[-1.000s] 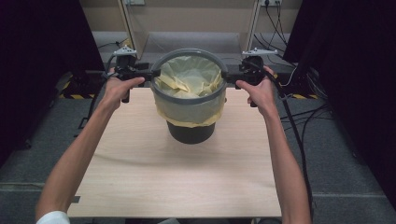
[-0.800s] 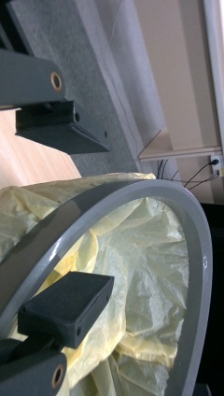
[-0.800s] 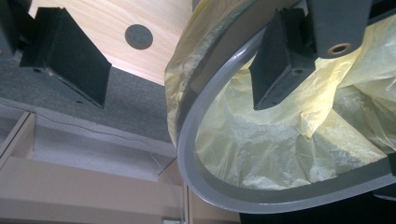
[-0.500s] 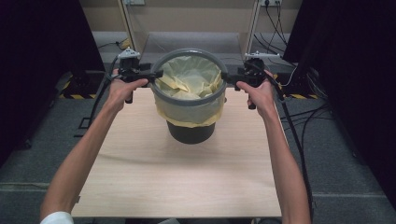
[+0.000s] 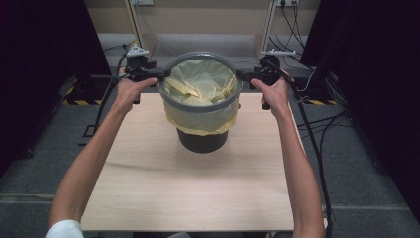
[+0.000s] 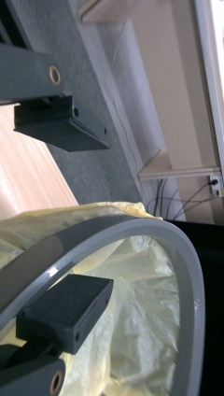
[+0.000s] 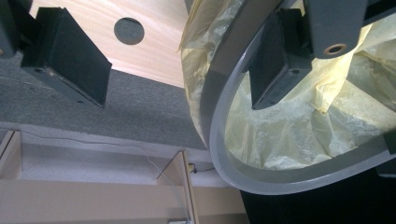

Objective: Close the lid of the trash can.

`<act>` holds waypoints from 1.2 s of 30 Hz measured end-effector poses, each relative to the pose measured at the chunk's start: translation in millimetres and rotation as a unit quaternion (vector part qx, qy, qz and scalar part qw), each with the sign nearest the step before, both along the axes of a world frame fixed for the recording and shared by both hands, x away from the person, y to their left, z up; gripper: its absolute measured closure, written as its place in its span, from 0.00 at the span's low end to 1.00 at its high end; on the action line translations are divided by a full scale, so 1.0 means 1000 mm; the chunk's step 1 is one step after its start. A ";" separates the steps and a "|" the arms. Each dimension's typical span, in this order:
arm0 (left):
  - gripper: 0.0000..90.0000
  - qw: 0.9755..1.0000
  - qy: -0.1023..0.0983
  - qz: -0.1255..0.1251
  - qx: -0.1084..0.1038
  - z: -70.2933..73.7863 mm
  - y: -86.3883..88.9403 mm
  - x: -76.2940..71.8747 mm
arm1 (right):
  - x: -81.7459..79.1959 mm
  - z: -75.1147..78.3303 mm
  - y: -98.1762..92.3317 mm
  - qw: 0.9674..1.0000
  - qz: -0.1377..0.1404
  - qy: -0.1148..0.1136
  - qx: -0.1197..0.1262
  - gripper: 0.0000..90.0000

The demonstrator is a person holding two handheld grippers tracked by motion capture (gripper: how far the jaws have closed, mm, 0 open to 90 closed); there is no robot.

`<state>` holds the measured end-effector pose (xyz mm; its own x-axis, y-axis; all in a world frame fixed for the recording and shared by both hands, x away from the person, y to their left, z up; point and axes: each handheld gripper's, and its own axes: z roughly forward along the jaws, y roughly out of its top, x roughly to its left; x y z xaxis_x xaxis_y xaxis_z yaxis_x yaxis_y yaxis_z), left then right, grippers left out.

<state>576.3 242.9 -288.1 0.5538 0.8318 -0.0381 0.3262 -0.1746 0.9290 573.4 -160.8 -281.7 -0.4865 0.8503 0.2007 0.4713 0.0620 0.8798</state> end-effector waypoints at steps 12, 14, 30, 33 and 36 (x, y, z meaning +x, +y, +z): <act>0.29 0.997 0.006 -0.052 -0.049 0.010 0.022 -0.042 | -0.024 0.015 -0.026 0.999 -0.013 -0.035 -0.034 0.23; 0.29 0.997 0.007 -0.063 -0.053 0.008 0.026 -0.052 | -0.032 0.013 -0.033 0.999 -0.014 -0.031 -0.039 0.22; 0.21 0.993 0.002 -0.121 -0.013 -0.035 0.028 -0.110 | -0.081 -0.031 -0.056 0.997 -0.009 -0.032 -0.075 0.22; 0.21 0.993 0.000 -0.120 -0.002 -0.049 0.027 -0.118 | -0.089 -0.044 -0.057 0.996 -0.010 -0.031 -0.088 0.22; 0.21 0.993 0.002 -0.121 0.004 -0.062 0.026 -0.124 | -0.096 -0.056 -0.058 0.995 -0.011 -0.029 -0.091 0.22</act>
